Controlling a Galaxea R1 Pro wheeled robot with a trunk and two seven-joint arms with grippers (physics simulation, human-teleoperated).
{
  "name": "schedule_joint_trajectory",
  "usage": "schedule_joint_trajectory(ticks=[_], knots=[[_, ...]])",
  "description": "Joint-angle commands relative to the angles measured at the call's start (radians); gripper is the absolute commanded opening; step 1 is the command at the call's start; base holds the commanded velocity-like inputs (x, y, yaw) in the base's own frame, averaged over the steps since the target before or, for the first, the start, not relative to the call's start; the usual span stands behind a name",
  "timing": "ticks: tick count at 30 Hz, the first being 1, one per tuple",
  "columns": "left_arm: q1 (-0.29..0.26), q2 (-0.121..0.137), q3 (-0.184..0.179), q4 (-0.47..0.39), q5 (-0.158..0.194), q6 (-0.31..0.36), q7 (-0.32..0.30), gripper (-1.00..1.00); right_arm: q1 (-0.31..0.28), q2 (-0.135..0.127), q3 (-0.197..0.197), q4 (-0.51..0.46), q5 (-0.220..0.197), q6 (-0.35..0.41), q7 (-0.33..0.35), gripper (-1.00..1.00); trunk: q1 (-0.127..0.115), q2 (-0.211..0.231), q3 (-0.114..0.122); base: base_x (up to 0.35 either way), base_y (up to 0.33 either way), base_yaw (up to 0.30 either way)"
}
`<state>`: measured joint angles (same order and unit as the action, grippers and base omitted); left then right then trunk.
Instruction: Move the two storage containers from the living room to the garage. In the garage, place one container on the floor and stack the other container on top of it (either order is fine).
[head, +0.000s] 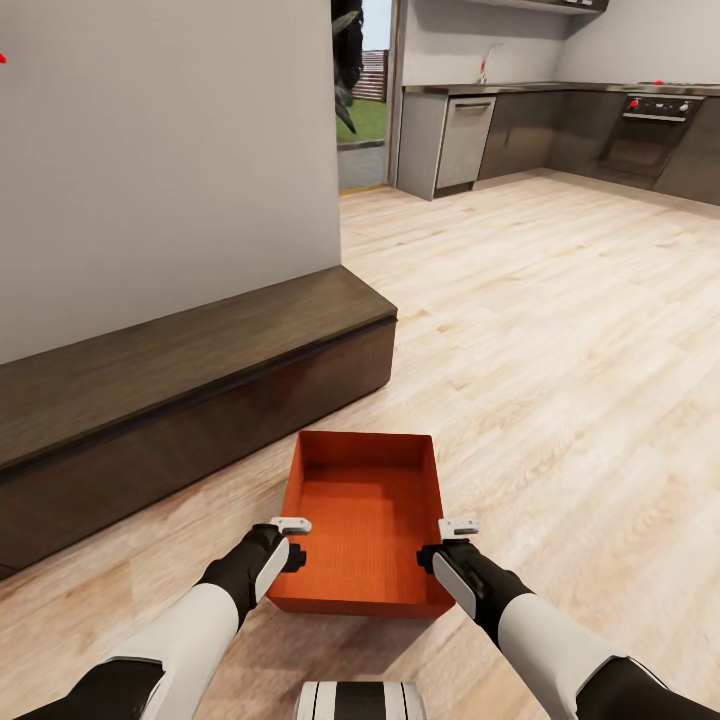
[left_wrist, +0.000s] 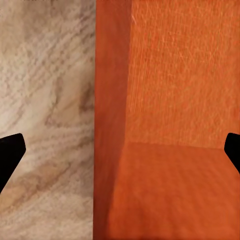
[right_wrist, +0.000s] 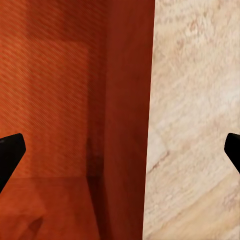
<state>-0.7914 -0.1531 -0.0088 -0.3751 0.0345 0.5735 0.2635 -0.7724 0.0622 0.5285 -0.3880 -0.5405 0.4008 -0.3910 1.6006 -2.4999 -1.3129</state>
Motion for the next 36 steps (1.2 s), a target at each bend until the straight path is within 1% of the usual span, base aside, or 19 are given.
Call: schedule_joint_trajectory(ticks=[1, 16, 19, 25, 36], knots=[[0.000, 0.000, -0.001, -0.002, 0.004, 0.005, 0.005, 1.00, -0.001, -0.001, 0.008, -0.002, -0.009, 0.004, -0.008, 1.00, 0.000, 0.000, -0.001, 0.000, 0.000, 0.000], [0.000, 0.002, 0.000, -0.004, 0.002, 0.005, 0.013, 1.00, -0.001, -0.002, 0.008, -0.002, -0.009, 0.004, -0.008, 1.00, 0.000, 0.000, -0.001, 0.000, 0.000, 0.000], [0.000, 0.003, 0.000, -0.004, 0.002, 0.005, 0.013, 1.00, -0.001, -0.016, 0.008, -0.002, -0.009, 0.004, -0.008, 1.00, 0.000, 0.000, -0.001, 0.000, 0.000, 0.000], [0.000, 0.003, 0.000, -0.004, 0.003, 0.005, 0.013, 1.00, -0.001, -0.031, 0.008, -0.002, -0.009, 0.004, -0.008, 1.00, 0.000, 0.000, -0.001, 0.000, 0.000, 0.000], [0.000, 0.003, 0.000, -0.004, 0.003, 0.005, 0.012, 1.00, -0.001, -0.033, 0.008, -0.002, -0.010, 0.004, -0.008, 1.00, 0.000, 0.000, -0.001, 0.000, 0.000, 0.000]])
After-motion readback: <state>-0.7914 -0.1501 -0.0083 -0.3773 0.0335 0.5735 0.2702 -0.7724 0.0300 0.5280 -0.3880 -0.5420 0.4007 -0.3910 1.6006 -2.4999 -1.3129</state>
